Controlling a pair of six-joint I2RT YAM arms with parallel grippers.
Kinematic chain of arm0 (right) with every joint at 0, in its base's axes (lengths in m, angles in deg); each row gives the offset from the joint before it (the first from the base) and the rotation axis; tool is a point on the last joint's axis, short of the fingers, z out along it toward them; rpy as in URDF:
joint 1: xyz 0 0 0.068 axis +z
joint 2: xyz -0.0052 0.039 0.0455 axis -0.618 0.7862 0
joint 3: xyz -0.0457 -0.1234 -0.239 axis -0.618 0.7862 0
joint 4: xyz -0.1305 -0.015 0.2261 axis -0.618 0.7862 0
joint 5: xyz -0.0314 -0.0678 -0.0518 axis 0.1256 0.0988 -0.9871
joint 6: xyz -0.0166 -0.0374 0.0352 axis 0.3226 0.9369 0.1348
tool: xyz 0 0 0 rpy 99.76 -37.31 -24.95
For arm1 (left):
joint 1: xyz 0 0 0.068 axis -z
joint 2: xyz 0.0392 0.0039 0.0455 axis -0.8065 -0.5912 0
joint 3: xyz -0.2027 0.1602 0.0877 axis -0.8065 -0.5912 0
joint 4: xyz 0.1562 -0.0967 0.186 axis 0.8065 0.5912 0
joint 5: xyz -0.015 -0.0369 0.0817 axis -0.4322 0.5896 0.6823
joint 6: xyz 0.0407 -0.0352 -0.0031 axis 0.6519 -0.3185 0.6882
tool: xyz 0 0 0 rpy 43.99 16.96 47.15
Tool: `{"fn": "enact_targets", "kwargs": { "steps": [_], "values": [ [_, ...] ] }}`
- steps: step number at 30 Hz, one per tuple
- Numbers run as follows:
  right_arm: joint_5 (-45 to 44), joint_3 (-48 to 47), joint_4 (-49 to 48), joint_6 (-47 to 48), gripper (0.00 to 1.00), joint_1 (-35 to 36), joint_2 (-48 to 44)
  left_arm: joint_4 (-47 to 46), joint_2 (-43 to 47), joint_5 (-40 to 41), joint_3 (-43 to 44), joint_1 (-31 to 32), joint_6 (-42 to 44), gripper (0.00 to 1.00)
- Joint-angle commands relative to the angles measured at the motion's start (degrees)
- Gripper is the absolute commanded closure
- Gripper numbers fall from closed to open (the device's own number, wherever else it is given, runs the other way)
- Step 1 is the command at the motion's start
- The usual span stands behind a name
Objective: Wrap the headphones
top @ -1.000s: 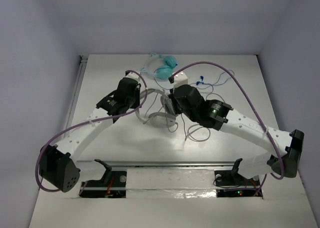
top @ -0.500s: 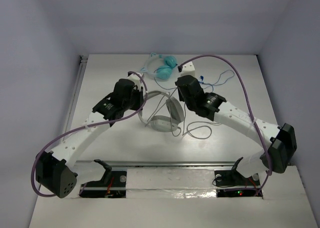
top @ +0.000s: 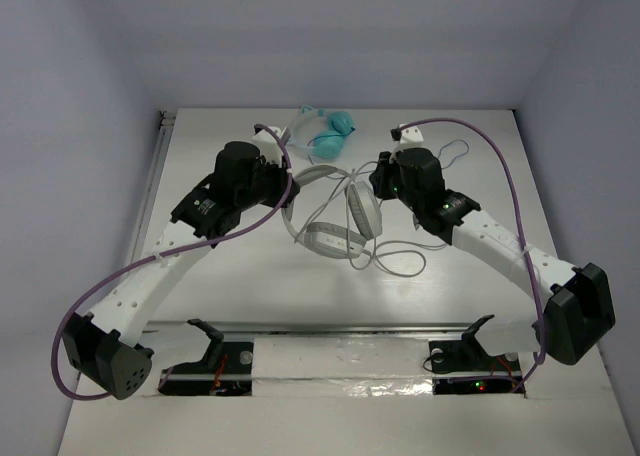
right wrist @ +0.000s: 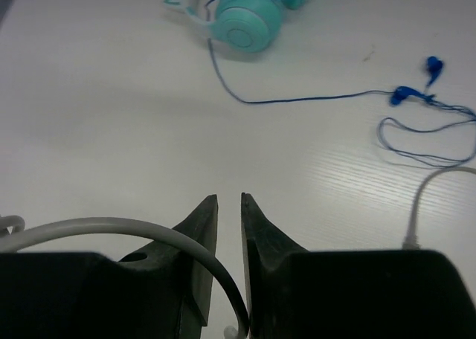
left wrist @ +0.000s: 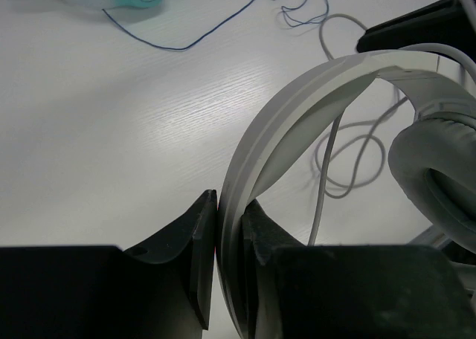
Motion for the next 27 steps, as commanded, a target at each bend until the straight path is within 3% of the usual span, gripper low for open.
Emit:
{"fn": "enact_targets", "kwargs": {
  "steps": [1,2,9,12,27],
  "values": [
    [15.0,5.4,-12.5,-4.0,0.74,-2.2,-2.7,-3.5,2.3,-6.4,5.0,-0.2,-2.9,1.00],
    [20.6,6.6,-14.4,-4.6,0.74,-2.7,-3.1,-3.3,1.8,-7.4,5.6,-0.2,-3.0,1.00],
    [32.1,14.0,-25.7,-8.6,0.69,-3.9,-5.4,-4.1,1.8,-11.5,10.5,-0.7,-5.2,1.00],
    [34.1,19.0,-32.5,-10.5,0.62,-3.9,-4.7,-4.2,1.0,-13.0,13.7,-1.3,-6.3,1.00],
    [36.2,26.2,-44.3,-17.1,0.58,-3.9,6.6,-8.4,-3.8,-20.5,21.5,-12.1,-15.6,1.00]
  ]
}}
